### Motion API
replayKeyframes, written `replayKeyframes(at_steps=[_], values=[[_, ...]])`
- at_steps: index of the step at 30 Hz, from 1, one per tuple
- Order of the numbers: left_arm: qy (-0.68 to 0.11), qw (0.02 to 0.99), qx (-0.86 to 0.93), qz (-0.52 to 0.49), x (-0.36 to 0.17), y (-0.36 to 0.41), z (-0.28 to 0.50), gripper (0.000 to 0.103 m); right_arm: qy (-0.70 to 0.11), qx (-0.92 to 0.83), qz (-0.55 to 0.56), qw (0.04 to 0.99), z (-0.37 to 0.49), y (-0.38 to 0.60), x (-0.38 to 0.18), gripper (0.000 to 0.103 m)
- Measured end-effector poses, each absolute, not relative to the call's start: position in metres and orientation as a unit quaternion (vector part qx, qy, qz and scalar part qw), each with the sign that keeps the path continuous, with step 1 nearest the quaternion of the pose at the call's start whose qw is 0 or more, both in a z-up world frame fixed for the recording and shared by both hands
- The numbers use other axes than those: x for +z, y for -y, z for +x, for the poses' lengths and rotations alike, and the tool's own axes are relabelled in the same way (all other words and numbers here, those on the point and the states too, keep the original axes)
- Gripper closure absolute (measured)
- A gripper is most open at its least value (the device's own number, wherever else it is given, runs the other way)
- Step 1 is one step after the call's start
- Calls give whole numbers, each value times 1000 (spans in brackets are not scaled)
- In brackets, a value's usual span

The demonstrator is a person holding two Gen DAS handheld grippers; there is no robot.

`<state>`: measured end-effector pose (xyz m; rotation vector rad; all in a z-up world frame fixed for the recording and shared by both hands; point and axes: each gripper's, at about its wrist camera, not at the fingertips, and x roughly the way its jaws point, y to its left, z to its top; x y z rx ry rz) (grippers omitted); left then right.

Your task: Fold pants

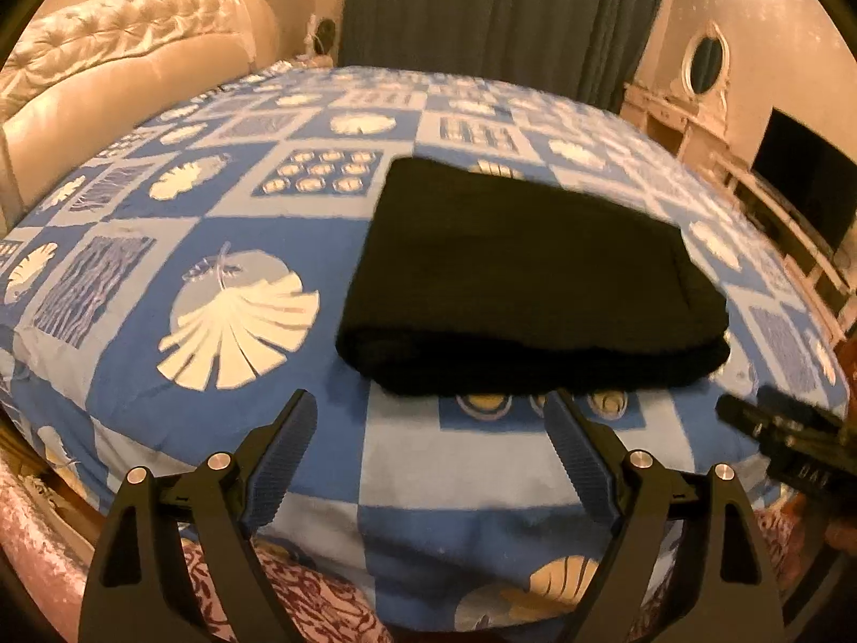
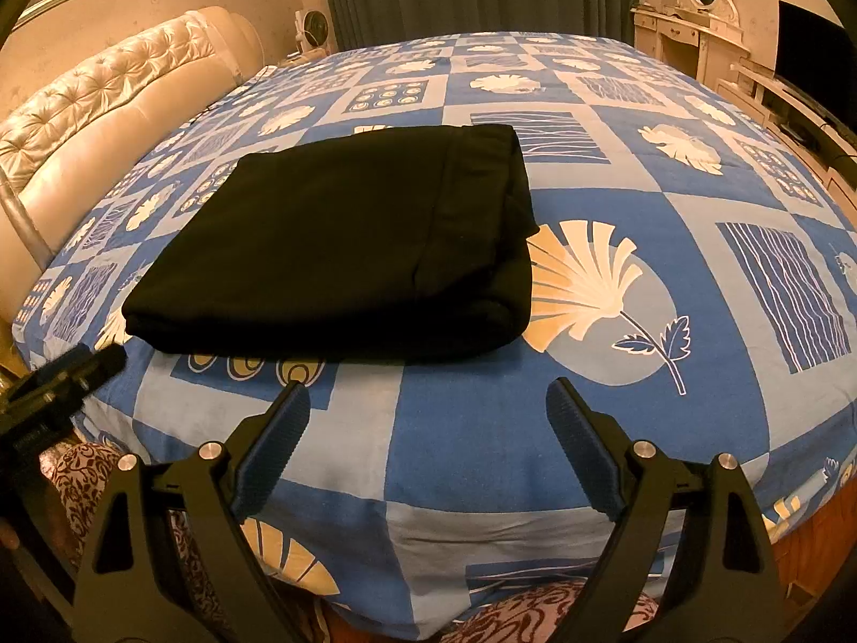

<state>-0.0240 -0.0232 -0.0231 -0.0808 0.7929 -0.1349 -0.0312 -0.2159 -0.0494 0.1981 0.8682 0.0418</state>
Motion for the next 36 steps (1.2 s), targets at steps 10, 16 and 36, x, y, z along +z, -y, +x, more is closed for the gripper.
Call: replayKeyframes(at_steps=[10, 16, 36], values=[[-382, 918, -54, -98, -12, 5, -15, 14, -429, 25, 98, 897, -30, 217, -53, 13], [-374, 919, -78, -97, -10, 9, -17, 14, -432, 25, 98, 896, -29, 217, -55, 13], [-384, 917, -109, 15, -1, 34, -12, 14, -454, 32, 130, 881, -22, 233, -60, 13]])
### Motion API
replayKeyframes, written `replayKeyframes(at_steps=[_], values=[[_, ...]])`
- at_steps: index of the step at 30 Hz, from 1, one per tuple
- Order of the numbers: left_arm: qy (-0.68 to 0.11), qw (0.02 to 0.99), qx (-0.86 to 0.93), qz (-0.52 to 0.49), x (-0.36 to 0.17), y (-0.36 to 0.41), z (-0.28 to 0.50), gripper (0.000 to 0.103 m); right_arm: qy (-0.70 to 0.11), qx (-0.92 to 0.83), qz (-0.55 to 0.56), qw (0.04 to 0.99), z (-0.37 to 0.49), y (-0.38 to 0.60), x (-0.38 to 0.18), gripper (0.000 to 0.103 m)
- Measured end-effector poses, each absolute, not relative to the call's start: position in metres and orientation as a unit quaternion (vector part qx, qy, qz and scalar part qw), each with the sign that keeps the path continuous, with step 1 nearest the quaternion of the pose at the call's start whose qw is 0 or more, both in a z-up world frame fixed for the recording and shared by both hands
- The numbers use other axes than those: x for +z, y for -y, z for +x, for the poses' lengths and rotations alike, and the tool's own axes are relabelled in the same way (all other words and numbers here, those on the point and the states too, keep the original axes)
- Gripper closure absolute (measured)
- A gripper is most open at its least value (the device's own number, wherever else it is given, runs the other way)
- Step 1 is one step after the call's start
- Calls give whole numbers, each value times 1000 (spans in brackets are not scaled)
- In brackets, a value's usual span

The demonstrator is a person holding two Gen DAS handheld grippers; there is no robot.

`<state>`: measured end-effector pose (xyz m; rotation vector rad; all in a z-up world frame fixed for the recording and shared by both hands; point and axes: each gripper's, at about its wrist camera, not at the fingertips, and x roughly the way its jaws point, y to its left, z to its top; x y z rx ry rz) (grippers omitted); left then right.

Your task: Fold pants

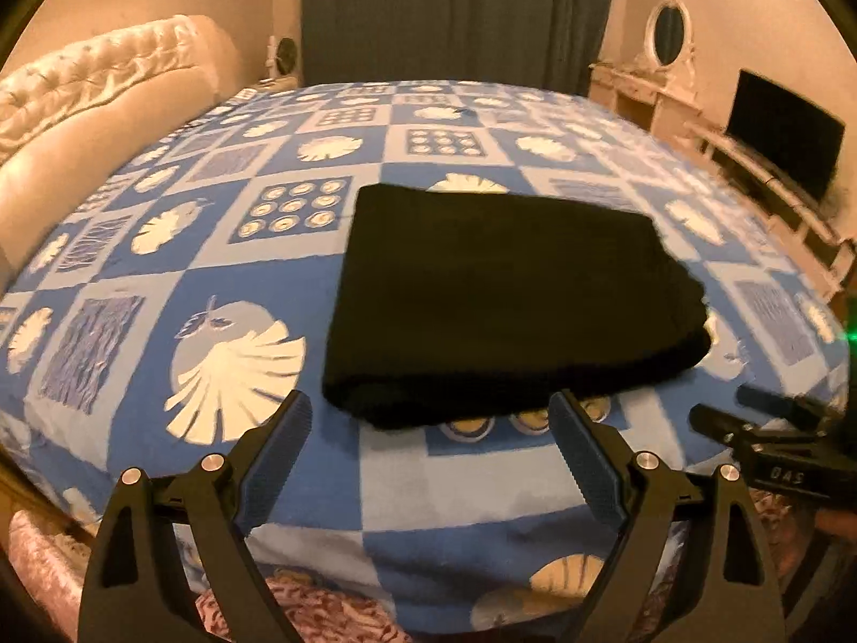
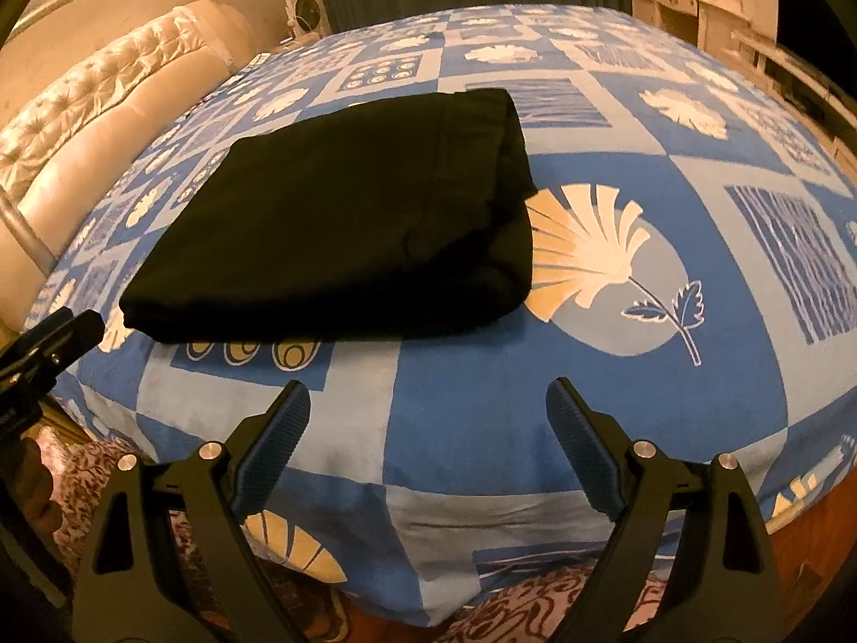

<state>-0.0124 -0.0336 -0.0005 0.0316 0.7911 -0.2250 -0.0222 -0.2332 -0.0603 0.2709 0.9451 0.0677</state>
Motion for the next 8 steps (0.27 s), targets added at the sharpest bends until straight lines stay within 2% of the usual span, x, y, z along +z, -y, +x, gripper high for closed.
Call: replayKeyframes(at_steps=[8], values=[[-393, 917, -55, -45, 5, -43, 67, 14, -436, 1, 218, 873, 20, 305, -47, 12]])
